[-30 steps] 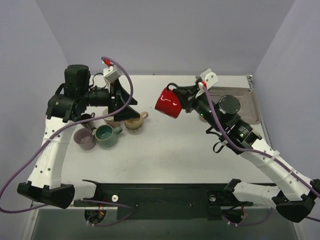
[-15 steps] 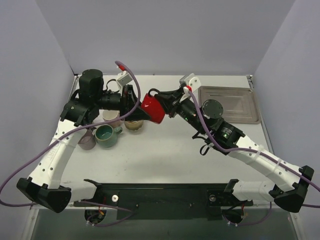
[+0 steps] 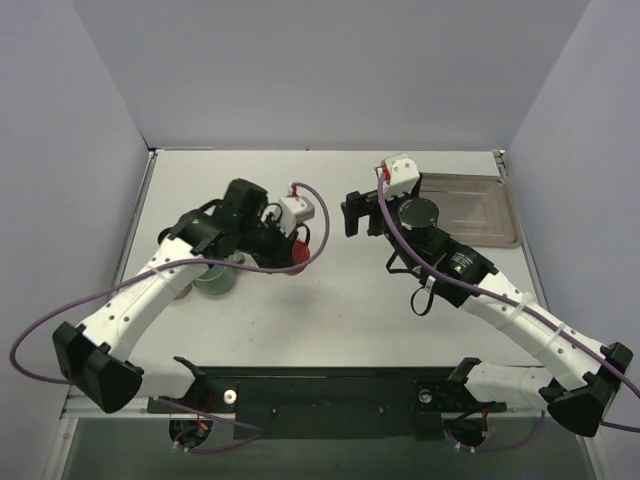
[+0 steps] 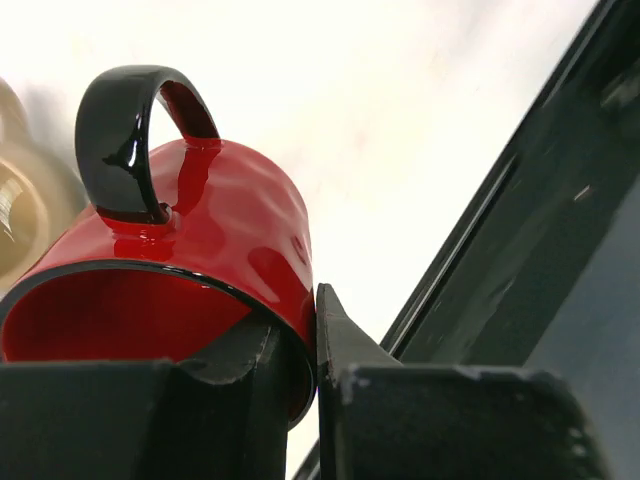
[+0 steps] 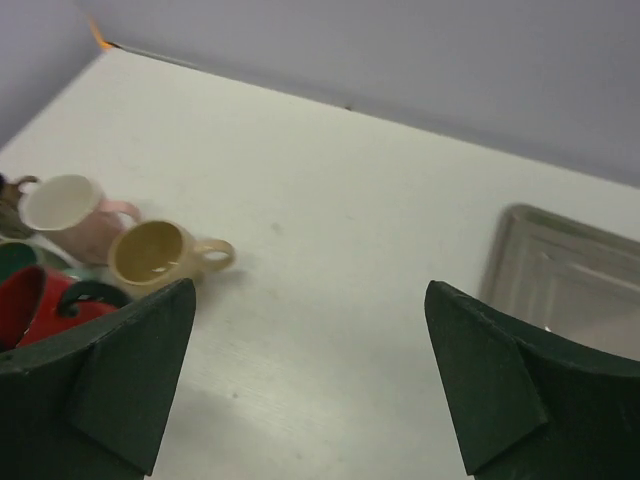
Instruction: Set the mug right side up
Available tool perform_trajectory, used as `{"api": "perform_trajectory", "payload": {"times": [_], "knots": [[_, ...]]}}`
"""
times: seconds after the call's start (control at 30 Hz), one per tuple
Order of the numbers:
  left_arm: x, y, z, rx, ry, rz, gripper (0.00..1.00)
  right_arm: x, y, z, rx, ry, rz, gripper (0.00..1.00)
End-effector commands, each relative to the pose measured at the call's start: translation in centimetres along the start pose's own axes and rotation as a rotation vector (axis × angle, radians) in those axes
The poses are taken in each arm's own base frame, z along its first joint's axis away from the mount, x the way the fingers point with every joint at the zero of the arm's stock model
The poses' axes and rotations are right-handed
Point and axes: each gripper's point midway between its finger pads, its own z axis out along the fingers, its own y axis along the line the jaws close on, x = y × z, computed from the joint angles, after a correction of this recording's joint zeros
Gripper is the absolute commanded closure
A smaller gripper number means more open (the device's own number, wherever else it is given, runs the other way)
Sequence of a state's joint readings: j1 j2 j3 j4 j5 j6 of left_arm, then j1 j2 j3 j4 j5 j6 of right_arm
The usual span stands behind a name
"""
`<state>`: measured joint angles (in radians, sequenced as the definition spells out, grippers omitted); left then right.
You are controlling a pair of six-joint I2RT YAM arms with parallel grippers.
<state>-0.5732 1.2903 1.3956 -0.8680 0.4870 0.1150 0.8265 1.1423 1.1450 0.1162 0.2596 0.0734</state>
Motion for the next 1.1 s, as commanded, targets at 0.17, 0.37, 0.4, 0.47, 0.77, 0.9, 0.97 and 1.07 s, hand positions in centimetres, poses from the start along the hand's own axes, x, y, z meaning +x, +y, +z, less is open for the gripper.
{"api": "perform_trajectory", "payload": {"times": [0.17,0.37,0.4,0.47,0.77,0.9,0.97,1.07], "knots": [[11.9,6.0,5.6,-0.223,0.413,0.149,1.00,9.9,-12.1,-5.4,0.498,0.210,-0.011,0.07],[14.5,7.5,8.5,-0.218,0.445,0.181,1.00,12.9,-14.4,-7.2,0.559,0.242,0.011,0.07],[15.0,7.6,8.8,-0.211,0.455,0.175,1.00,13.2,-14.7,-7.5,0.565,0.243,0.015,0.07],[15.9,8.2,9.5,-0.211,0.482,0.169,1.00,13.4,-15.2,-7.9,0.577,0.238,0.025,0.07],[15.5,7.2,8.9,-0.132,0.506,0.155,0.15,14.3,-17.0,-9.3,0.608,0.249,0.051,0.06],[9.4,4.9,5.4,-0.097,0.337,0.223,0.13,16.0,-17.8,-9.4,0.611,0.274,0.060,0.05],[6.2,4.8,3.0,-0.139,0.221,0.244,0.13,17.1,-18.4,-9.4,0.617,0.279,0.075,0.05],[1.9,6.9,-1.3,-0.288,-0.003,0.208,0.12,18.8,-20.1,-10.1,0.689,0.289,0.088,0.05]]}}
